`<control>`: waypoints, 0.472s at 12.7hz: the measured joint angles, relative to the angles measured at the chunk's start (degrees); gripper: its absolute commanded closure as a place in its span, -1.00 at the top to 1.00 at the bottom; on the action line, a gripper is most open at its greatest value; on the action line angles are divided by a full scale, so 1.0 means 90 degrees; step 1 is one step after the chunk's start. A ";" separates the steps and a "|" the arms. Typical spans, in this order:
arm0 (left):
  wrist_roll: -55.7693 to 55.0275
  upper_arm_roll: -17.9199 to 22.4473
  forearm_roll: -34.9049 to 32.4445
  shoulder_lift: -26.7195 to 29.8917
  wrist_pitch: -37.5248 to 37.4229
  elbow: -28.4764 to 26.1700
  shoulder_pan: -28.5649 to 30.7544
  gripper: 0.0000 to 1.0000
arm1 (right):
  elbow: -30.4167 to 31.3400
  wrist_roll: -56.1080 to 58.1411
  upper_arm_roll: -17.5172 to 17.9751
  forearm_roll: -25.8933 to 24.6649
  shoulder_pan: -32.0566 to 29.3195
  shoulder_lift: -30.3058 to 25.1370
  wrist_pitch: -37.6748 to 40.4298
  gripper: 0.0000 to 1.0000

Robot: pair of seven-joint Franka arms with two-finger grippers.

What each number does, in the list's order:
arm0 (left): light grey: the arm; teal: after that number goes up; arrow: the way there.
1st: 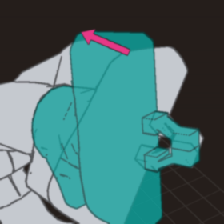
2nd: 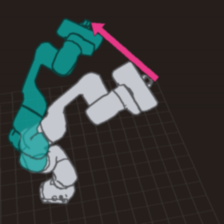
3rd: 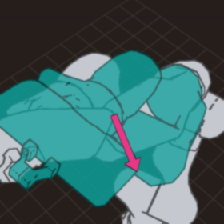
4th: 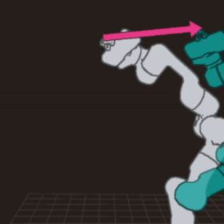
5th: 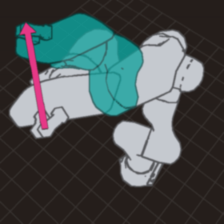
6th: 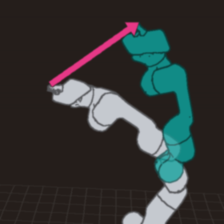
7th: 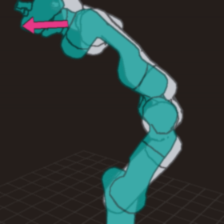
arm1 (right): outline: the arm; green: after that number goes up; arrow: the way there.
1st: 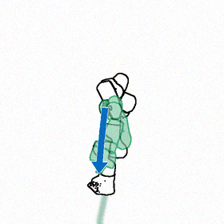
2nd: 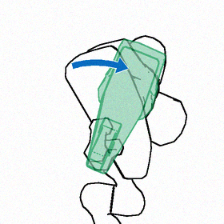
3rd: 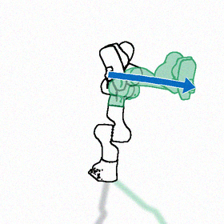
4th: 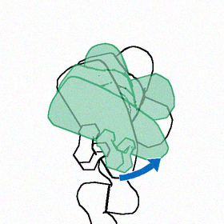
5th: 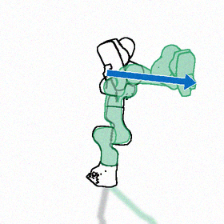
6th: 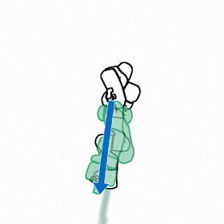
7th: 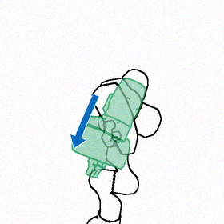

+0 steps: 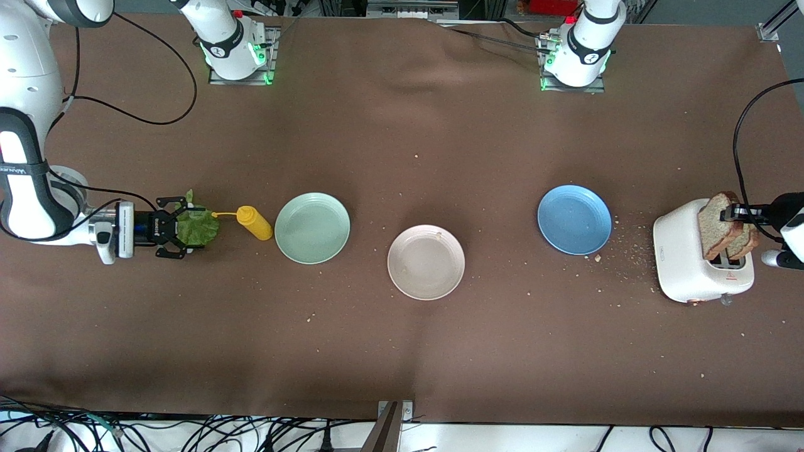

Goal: Make sandwich in beige plate with both arms
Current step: 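Lift the bread with the left gripper while the right gripper reaches the bottle, then place the bread on the beige plate while the right gripper grasps the bottle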

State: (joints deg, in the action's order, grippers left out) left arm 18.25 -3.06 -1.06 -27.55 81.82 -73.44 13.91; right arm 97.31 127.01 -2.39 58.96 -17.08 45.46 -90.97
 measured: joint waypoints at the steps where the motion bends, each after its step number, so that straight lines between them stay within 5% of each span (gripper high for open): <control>1: -0.0051 -0.0001 0.0000 0.0019 -0.0175 0.0110 -0.0146 -1.00 | -0.0001 0.0352 0.0026 0.0125 0.0001 0.0116 0.0050 1.00; 6: -0.0395 -0.0043 0.0078 0.0097 -0.1303 0.0730 -0.0719 -1.00 | -0.0010 0.0961 0.0524 0.0421 0.0009 0.0373 0.0184 1.00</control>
State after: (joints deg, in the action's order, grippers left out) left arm 14.69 -3.45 -0.36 -26.68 70.10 -66.86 7.44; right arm 97.22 135.66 2.33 62.75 -16.99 48.81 -89.32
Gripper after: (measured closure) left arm 0.916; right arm 0.000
